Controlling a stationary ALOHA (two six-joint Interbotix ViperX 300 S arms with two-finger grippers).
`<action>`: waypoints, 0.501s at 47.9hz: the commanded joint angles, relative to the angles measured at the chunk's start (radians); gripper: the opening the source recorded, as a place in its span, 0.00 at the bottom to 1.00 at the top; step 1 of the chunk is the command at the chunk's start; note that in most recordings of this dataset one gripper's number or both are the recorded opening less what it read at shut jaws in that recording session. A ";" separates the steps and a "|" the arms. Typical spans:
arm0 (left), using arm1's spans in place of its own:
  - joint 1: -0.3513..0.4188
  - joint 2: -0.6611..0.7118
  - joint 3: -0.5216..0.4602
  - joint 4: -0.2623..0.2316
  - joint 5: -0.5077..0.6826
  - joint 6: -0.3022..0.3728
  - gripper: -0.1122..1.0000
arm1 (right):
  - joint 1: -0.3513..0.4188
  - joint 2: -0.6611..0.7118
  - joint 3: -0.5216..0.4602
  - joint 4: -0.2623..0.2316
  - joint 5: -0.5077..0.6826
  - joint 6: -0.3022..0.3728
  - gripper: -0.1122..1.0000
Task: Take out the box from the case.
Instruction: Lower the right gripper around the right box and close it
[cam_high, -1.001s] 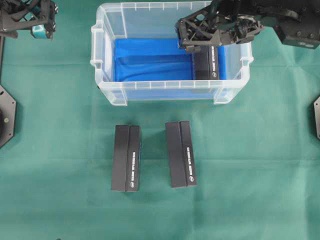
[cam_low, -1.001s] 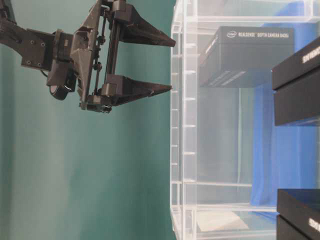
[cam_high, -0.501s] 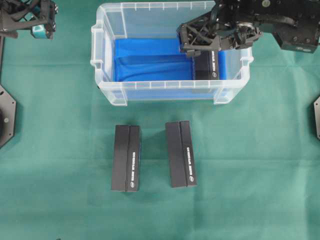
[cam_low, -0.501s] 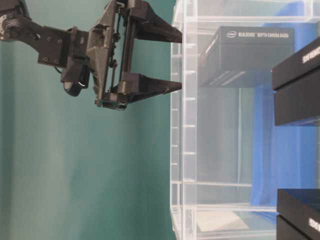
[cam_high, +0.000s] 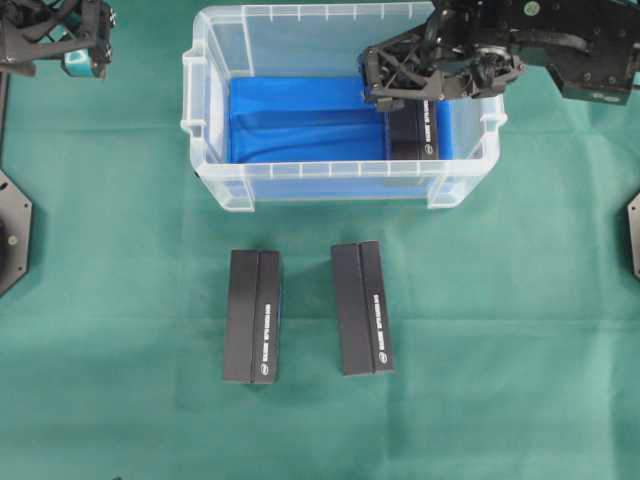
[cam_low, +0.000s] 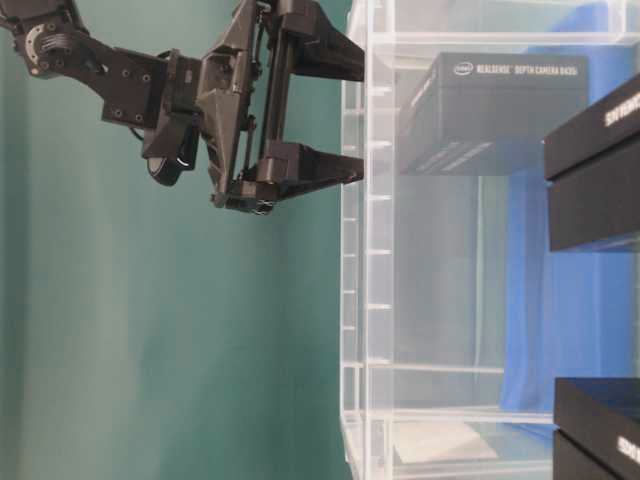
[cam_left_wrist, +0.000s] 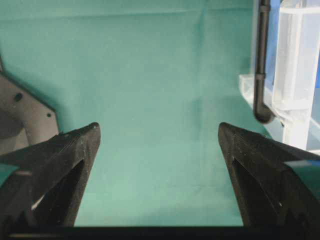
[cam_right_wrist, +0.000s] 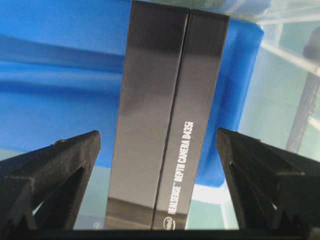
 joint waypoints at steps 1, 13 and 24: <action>-0.002 -0.008 -0.011 0.003 -0.003 0.000 0.98 | -0.005 -0.008 -0.005 -0.003 -0.008 0.000 0.94; -0.002 -0.006 -0.011 0.003 -0.003 0.000 0.98 | -0.011 0.012 -0.003 -0.003 -0.038 -0.003 0.94; -0.003 -0.008 -0.011 0.003 -0.003 0.000 0.98 | -0.014 0.032 -0.003 -0.003 -0.049 -0.003 0.94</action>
